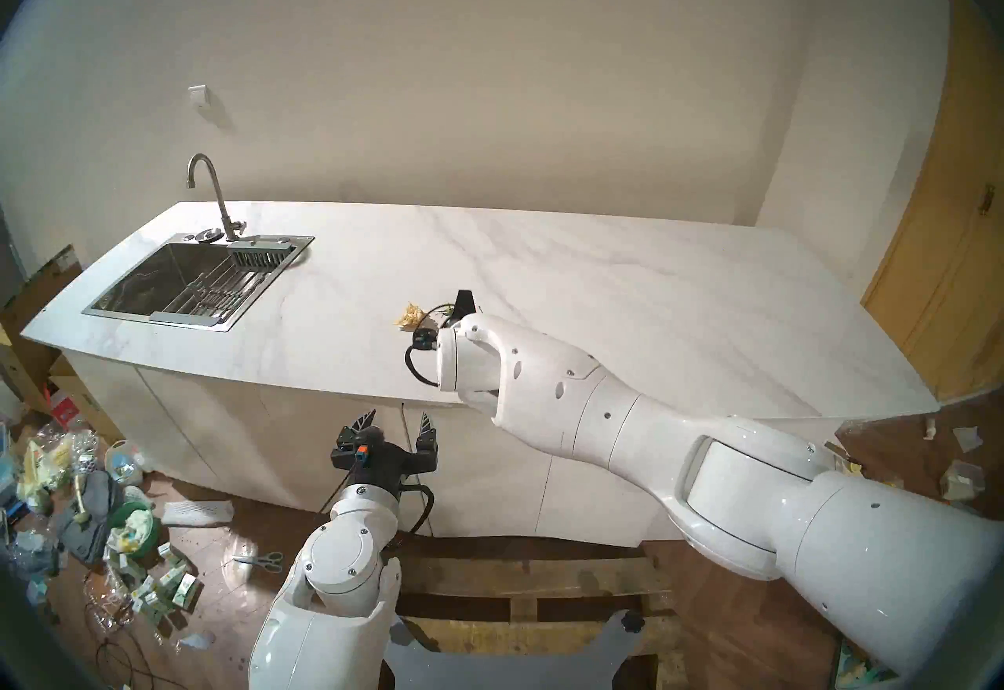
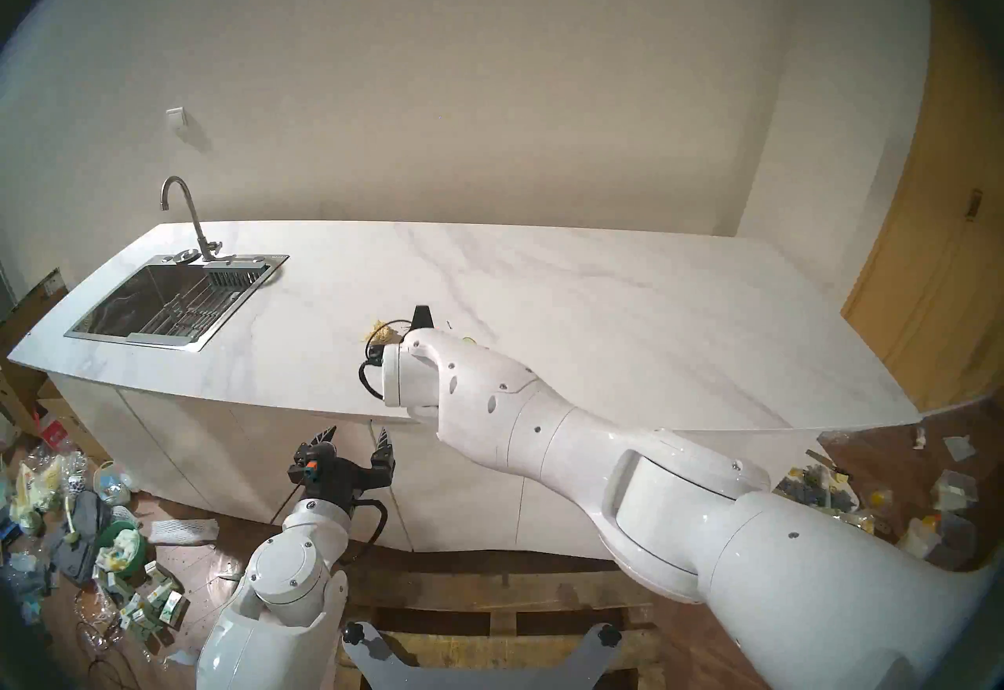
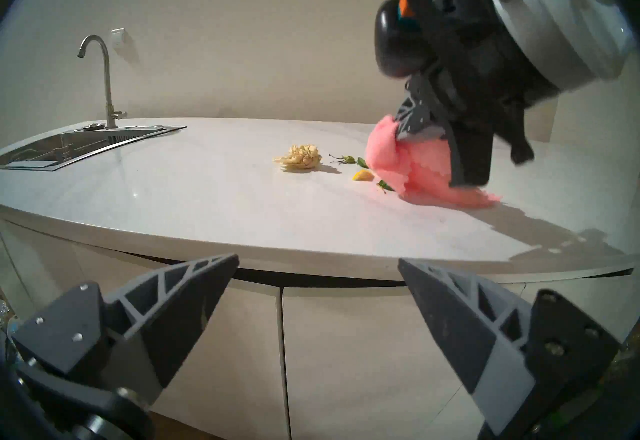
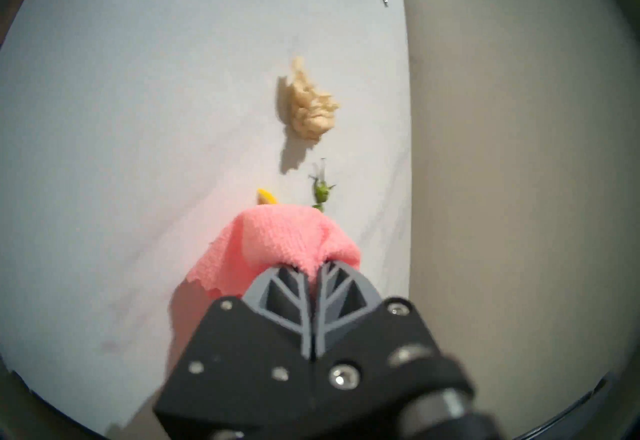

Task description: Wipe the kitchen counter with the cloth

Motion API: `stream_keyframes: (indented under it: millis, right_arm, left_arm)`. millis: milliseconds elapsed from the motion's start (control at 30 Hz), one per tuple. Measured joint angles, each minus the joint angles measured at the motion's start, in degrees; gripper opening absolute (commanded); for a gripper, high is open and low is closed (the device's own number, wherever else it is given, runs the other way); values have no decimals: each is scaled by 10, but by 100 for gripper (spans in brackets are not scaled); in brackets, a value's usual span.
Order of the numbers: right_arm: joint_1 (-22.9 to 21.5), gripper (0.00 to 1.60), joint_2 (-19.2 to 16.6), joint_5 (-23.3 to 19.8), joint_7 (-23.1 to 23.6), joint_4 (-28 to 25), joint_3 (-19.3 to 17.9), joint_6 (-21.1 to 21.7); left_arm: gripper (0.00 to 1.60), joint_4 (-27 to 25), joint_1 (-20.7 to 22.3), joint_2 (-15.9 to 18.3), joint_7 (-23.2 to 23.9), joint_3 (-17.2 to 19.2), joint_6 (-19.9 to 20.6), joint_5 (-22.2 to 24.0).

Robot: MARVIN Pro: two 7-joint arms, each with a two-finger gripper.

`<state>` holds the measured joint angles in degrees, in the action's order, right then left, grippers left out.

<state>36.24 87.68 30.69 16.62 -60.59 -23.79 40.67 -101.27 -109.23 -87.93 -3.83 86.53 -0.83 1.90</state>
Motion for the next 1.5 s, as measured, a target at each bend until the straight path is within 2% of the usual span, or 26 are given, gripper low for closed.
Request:
stream_keyframes:
  millis: [300,467,633,767,1033,1200,1500]
  right_arm:
    - [-32,0,-54,4,3,-65,-45,15]
    - [-32,0,-90,10,6,-101,-67,30]
    - [-15,0,-121,13,7,-118,-68,34]
    - [4,0,-132,18,-1,-99,-58,34]
    - [32,0,-120,24,-37,-12,-44,33]
    - [38,0,-94,22,-58,52,-44,19]
    - [45,0,-46,14,-61,77,-21,2]
  left_arm:
    - [160,1,0,0,-1,0,0,0]
    - [160,0,0,1,-1,-1,0,0]
    - [160,-1,0,1,-1,-1,0,1]
    - [160,-1,0,1,-1,-1,0,1]
    - [160,-2,-1,2,-1,-1,0,2]
    - [160,-3,-1,2,-1,-1,0,2]
    - [160,-2,-1,3,-1,-2,0,2]
